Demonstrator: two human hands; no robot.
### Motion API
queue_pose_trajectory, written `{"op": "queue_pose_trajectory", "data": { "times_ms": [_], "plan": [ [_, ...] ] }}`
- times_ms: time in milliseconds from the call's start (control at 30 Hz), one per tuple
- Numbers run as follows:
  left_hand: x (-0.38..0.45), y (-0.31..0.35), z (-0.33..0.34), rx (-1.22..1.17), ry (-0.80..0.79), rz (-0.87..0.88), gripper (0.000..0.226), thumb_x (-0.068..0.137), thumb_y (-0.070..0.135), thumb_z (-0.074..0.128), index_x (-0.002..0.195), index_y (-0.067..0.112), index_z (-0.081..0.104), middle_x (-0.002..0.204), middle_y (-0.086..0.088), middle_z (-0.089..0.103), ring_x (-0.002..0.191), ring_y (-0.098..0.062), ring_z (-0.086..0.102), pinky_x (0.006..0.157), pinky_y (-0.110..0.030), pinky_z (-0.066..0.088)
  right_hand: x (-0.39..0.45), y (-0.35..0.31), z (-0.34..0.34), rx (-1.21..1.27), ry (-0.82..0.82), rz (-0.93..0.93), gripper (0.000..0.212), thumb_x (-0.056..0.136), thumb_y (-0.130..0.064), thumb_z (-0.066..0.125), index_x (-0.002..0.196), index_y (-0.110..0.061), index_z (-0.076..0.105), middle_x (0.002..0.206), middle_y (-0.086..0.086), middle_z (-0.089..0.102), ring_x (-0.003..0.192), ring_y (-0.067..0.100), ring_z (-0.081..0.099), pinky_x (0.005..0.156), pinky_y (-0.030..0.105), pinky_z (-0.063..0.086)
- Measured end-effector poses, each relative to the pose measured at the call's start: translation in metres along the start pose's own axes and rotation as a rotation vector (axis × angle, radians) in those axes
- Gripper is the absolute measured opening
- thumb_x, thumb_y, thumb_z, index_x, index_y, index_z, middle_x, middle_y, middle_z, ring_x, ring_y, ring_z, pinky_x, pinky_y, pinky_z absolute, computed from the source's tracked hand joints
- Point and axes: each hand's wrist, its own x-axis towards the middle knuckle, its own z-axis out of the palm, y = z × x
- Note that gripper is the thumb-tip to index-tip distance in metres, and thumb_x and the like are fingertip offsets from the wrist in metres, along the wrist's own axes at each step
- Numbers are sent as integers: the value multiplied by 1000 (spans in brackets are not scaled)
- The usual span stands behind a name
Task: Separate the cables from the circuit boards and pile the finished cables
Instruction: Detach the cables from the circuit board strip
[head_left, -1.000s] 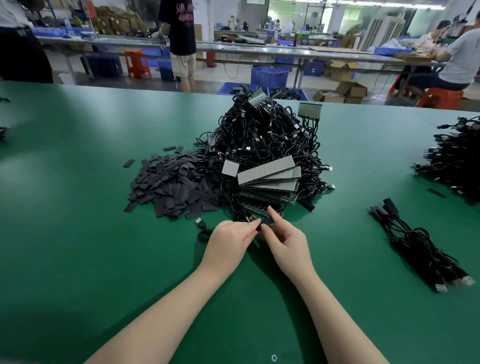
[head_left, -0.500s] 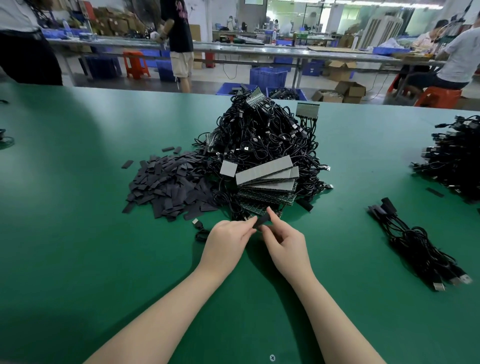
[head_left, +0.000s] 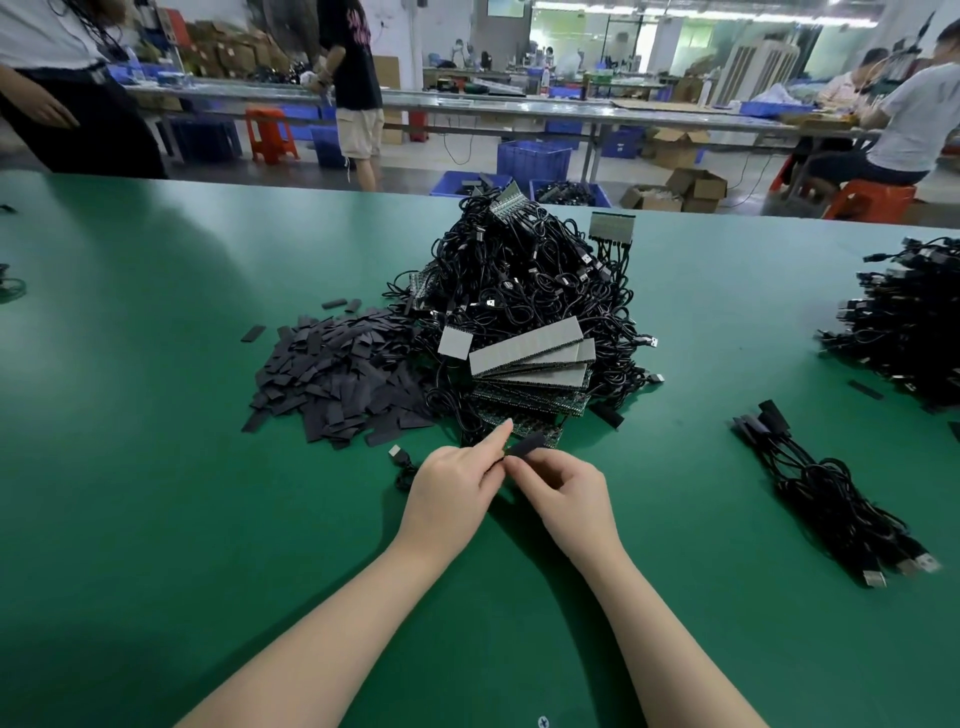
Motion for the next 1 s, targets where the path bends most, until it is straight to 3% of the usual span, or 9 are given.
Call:
{"op": "queue_pose_trajectory", "data": {
  "times_ms": [167, 300, 533, 633, 700, 800, 867, 933, 1000],
  "plan": [
    [-1, 1, 2, 48, -44, -23, 55, 78, 29, 78, 130, 19, 62, 94, 9, 73, 84, -10, 63, 80, -28, 45, 1, -2, -7, 245, 121, 89, 16, 92, -16, 70, 78, -10, 72, 69, 9, 68, 64, 9, 59, 61, 19, 48],
    [2, 1, 3, 89, -80, -65, 31, 81, 46, 69, 106, 27, 74, 101, 15, 70, 97, -7, 63, 86, -30, 41, 4, 2, -8, 427, 271, 160, 8, 97, -15, 63, 92, -9, 65, 73, -3, 71, 66, 5, 66, 63, 15, 52],
    [1, 0, 4, 78, -99, -62, 13, 87, 34, 67, 89, 22, 72, 86, 7, 66, 80, -18, 63, 73, -36, 46, 3, 3, -3, 201, 90, 99, 10, 97, -21, 63, 93, -22, 73, 80, -7, 76, 71, 5, 67, 67, 15, 52],
    [1, 1, 2, 14, -81, -52, 10, 89, 31, 67, 91, 21, 71, 86, 8, 64, 78, -16, 62, 68, -35, 49, 1, 2, -1, 26, 47, 46, 22, 96, -25, 65, 74, -24, 71, 61, -12, 63, 58, 1, 50, 56, 16, 40],
    [1, 2, 0, -36, -57, -6, 16, 92, 31, 61, 100, 21, 70, 94, 8, 64, 83, -11, 61, 69, -31, 51, 0, -4, -2, 70, 79, 41, 25, 99, -24, 60, 76, -20, 71, 67, -9, 65, 63, 5, 53, 61, 19, 43],
    [1, 2, -1, -78, -22, -2, 34, 95, 34, 48, 120, 17, 63, 118, 4, 59, 96, -6, 57, 76, -28, 55, 6, -21, -23, 305, 311, 33, 30, 105, -19, 49, 80, -15, 66, 76, -1, 74, 75, 11, 66, 75, 25, 53],
    [1, 1, -1, -113, -24, -50, 38, 96, 33, 45, 125, 15, 60, 124, 3, 57, 103, -9, 58, 78, -33, 57, 13, -32, -58, 361, 466, 35, 30, 106, -22, 45, 80, -18, 58, 65, 0, 69, 67, 16, 67, 71, 34, 55],
    [1, 1, 1, -107, -39, -51, 36, 95, 29, 46, 124, 14, 61, 122, 2, 58, 104, -11, 59, 77, -36, 57, 25, -39, -105, 134, 529, 36, 28, 105, -27, 46, 82, -21, 60, 60, -2, 63, 59, 17, 64, 66, 36, 52],
    [2, 1, 0, -80, -47, -33, 32, 95, 27, 47, 121, 15, 62, 117, 3, 59, 96, -11, 60, 73, -35, 57, 41, -37, -153, -358, 498, 127, 28, 101, -35, 48, 88, -19, 66, 69, 0, 64, 64, 24, 64, 63, 34, 48]
  ]
}}
